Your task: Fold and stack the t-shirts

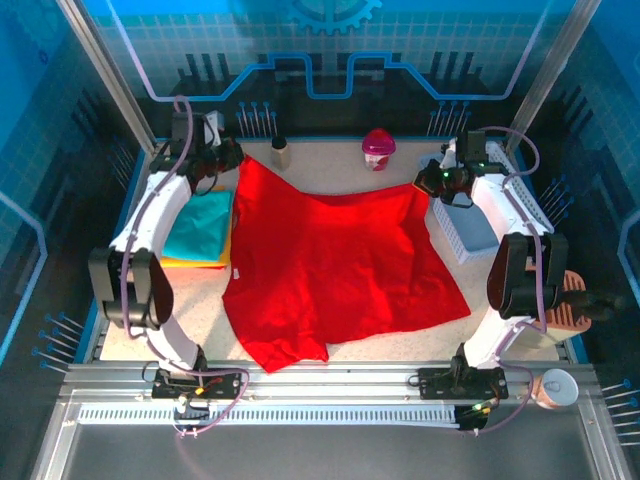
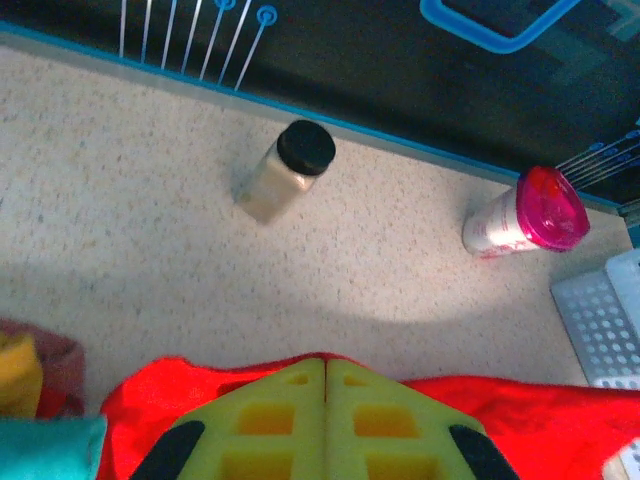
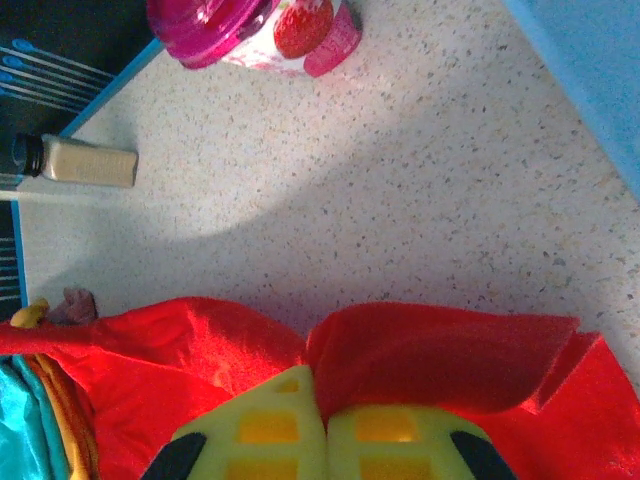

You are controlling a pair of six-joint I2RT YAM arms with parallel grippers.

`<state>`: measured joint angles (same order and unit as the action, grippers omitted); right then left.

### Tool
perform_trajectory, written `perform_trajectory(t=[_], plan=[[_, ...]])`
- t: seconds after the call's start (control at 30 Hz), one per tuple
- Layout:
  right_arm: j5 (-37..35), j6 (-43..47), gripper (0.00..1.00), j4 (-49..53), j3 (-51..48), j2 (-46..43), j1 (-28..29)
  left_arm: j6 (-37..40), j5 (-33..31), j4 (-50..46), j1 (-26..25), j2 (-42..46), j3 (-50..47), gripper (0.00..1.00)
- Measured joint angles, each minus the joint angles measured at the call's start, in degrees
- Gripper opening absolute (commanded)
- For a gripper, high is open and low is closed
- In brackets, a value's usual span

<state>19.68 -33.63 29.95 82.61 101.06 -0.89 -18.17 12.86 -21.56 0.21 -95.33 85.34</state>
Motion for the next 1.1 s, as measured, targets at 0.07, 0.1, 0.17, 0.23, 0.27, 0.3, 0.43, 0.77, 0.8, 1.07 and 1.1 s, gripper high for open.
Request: perform_trajectory(t=[0.07, 0.1, 0.17, 0.23, 0.27, 0.3, 0.43, 0.77, 0.8, 1.07, 1.1], plan=[[0.1, 0.9, 0.00, 0.1, -1.0, -0.1, 0.0, -1.3, -0.2, 0.5, -0.1, 3.7, -4.3, 0.00], [0.1, 1.5, 0.00, 0.4, -1.5, -0.2, 0.0, -2.0, -0.2, 0.5, -0.2, 5.6, -6.3, 0.00], [-0.3, 2.5, 0.00, 0.7, -2.8, -0.4, 0.0, -2.9, -0.9, 0.5, -0.6, 8.6, -9.7, 0.00], [-0.9, 3.2, 0.00, 0.9, -4.4, -0.6, 0.0, -3.5, -2.0, 0.4, -1.0, 11.8, -13.2, 0.00], [-0.9, 3.3, 0.00, 1.1, -4.7, -0.6, 0.0, -3.8, -2.4, 0.4, -1.1, 13.0, -14.5, 0.00], [-0.8, 3.5, 0.00, 1.6, -4.8, -0.4, -0.1, -4.0, -2.8, 0.0, -1.1, 14.0, -15.3, 0.00], [-1.3, 3.6, 0.00, 3.3, -2.9, 0.1, -0.2, -4.0, -3.4, -1.6, -0.8, 14.3, -14.3, 0.00], [-10.1, 1.5, 0.00, 4.3, -6.5, -17.8, -3.3, -4.0, -2.5, -2.1, -0.7, 10.4, -7.9, 0.00], [-10.8, 1.1, 0.00, 4.2, -7.6, -20.0, -4.6, -4.0, -2.5, -2.0, -0.7, 9.6, -7.4, 0.00], [-7.5, 0.5, 0.00, 1.9, -5.5, -14.2, -7.1, -3.1, -3.7, -3.1, -0.7, 6.0, -2.1, 0.00], [-6.5, 0.7, 0.00, 1.8, -4.8, -12.2, -6.7, -2.8, -4.2, -3.5, -0.7, 6.0, -1.4, 0.00]])
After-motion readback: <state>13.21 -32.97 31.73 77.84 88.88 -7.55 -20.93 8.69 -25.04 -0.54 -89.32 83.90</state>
